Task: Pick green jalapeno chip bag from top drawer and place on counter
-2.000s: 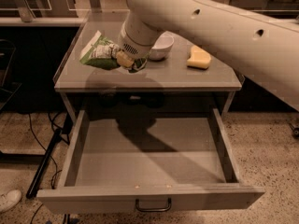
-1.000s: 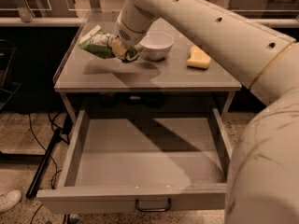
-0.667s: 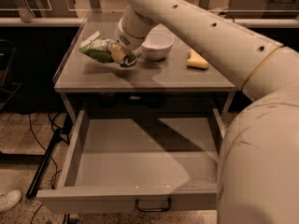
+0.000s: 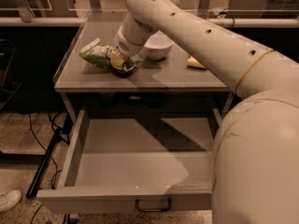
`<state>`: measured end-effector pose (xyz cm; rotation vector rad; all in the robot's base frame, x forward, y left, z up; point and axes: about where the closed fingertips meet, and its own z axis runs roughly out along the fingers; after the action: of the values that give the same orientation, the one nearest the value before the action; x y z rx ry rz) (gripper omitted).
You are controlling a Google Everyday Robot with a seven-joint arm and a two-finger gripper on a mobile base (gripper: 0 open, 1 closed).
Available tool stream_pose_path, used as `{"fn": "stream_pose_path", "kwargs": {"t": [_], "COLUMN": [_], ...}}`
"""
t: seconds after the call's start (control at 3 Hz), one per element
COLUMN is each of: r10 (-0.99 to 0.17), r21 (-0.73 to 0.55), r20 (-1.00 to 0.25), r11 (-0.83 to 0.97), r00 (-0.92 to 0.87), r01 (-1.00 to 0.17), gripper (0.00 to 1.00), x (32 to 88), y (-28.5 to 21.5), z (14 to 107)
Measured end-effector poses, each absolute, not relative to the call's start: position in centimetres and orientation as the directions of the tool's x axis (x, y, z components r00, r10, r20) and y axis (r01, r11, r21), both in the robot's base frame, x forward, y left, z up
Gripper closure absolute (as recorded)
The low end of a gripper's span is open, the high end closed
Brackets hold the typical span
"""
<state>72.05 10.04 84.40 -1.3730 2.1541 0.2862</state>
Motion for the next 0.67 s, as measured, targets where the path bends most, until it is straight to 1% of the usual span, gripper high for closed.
{"fn": "stream_pose_path", "kwargs": {"t": [0.33, 0.67], "r10": [-0.764, -0.764], "r21": [-0.117, -0.117], "r20": [-0.563, -0.563], "r11": [0.452, 0.452], "r00": [-0.316, -0.316], "r01": [-0.884, -0.884], "gripper": [0.74, 0.43], "x": [72.05, 72.05], "y": [10.05, 10.05], "z": [84.40, 84.39]}}
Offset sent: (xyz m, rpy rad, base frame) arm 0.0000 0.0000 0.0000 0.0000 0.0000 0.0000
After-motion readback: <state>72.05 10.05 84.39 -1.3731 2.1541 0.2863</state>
